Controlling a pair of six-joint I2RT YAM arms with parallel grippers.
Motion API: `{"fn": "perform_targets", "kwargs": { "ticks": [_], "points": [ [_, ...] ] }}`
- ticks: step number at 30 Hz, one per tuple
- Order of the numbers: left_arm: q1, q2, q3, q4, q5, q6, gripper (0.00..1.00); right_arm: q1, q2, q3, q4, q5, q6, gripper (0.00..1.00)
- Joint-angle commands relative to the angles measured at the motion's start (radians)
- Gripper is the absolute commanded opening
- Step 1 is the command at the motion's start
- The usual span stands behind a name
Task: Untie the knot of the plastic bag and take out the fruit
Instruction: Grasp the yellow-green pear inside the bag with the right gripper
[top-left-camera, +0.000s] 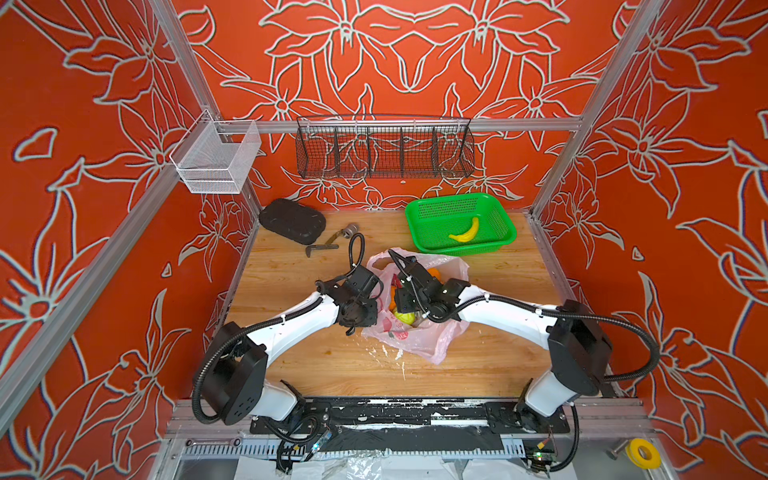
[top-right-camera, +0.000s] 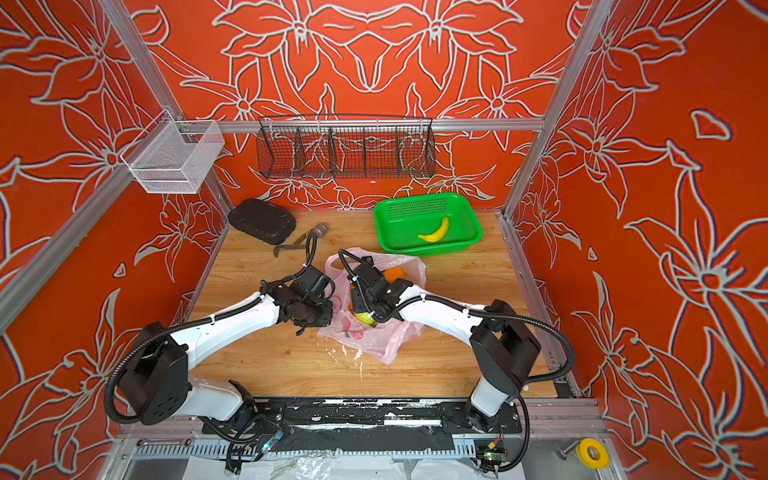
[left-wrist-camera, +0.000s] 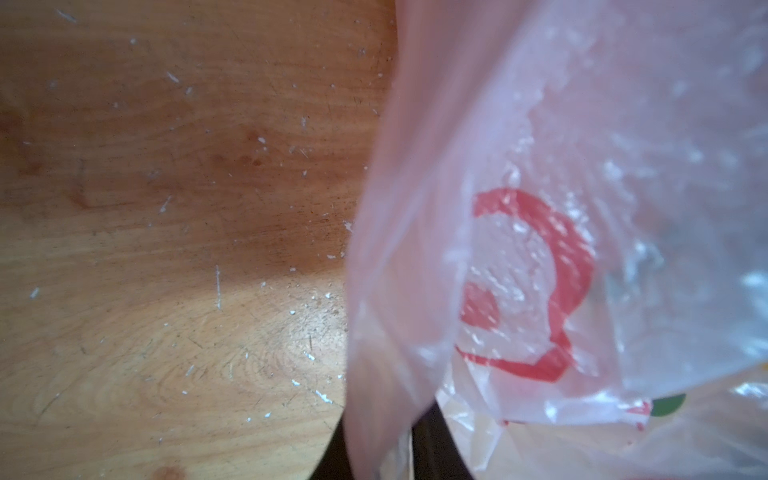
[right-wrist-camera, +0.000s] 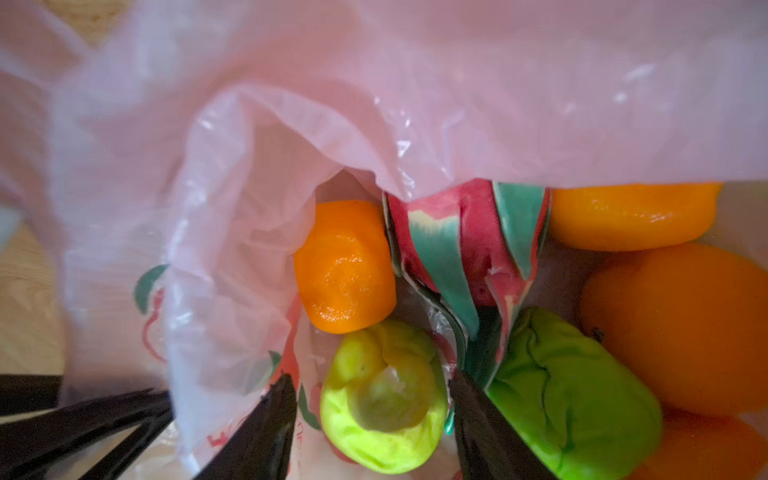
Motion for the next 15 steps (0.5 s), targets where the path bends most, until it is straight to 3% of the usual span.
{"fn": "perform_targets", "kwargs": {
  "ticks": [1, 9, 15],
  "points": [
    [-0.001, -0.037, -0.008, -0.031, -0.022, -0.006, 0.19, 0.0, 0.041, 0.021, -0.016, 0.043, -0.003, 0.58],
    [0.001, -0.064, -0.018, -0.026, -0.006, -0.01, 0.19, -0.006, 0.088, -0.001, 0.008, -0.062, -0.016, 0.54],
    [0.001, -0.069, -0.012, -0.024, -0.002, -0.013, 0.2, -0.006, 0.093, -0.028, 0.025, -0.082, 0.0, 0.43]
  ]
}}
